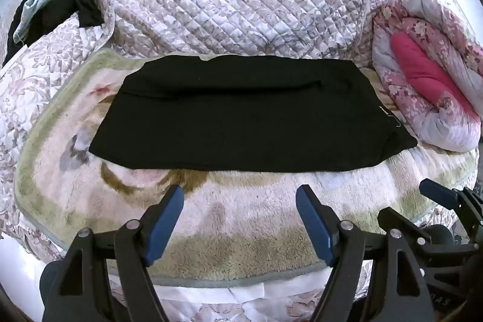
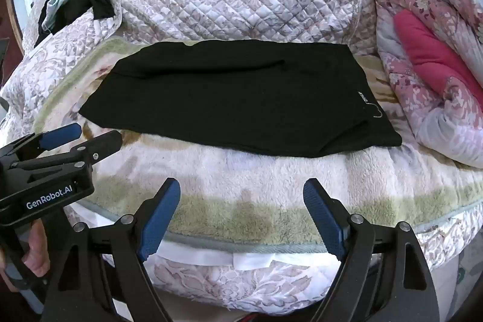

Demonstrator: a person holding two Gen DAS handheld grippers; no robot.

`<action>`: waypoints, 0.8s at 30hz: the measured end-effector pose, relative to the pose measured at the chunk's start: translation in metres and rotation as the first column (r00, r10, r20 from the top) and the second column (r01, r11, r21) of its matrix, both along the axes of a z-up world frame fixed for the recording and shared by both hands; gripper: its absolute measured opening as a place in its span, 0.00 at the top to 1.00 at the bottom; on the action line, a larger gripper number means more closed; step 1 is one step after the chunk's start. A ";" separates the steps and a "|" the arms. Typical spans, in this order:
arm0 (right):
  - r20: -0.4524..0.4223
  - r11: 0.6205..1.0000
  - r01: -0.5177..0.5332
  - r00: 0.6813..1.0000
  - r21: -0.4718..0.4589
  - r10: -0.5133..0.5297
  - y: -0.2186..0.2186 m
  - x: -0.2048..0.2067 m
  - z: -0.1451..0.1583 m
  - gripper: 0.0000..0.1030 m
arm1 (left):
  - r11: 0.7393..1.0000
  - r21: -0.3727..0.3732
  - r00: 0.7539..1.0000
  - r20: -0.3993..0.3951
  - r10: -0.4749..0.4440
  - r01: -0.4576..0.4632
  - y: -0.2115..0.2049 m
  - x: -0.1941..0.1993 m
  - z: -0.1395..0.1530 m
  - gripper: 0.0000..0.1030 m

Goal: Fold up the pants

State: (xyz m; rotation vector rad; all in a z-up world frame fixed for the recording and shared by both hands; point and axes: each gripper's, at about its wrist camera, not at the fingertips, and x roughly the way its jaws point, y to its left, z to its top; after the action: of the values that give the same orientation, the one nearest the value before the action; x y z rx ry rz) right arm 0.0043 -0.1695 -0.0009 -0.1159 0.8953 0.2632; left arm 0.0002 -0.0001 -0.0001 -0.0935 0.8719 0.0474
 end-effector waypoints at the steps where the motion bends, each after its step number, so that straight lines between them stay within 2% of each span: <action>1: 0.001 1.000 0.001 1.000 -0.002 -0.001 0.000 0.000 0.000 0.19 | 1.000 -0.001 1.000 -0.001 0.000 0.000 0.000 0.000 0.000 0.24; 15: 0.017 1.000 0.006 1.000 -0.013 -0.006 0.007 0.003 0.006 0.19 | 1.000 -0.008 1.000 -0.008 0.001 -0.001 0.009 0.001 0.004 0.24; 24: 0.021 1.000 0.000 1.000 -0.001 0.000 0.003 -0.001 0.003 0.19 | 1.000 0.017 1.000 -0.003 -0.005 0.005 0.002 -0.002 -0.001 0.24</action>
State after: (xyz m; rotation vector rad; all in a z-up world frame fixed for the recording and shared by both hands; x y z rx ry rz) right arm 0.0029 -0.1669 0.0023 -0.1196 0.8744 0.2612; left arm -0.0016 0.0024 -0.0009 -0.0756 0.8743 0.0501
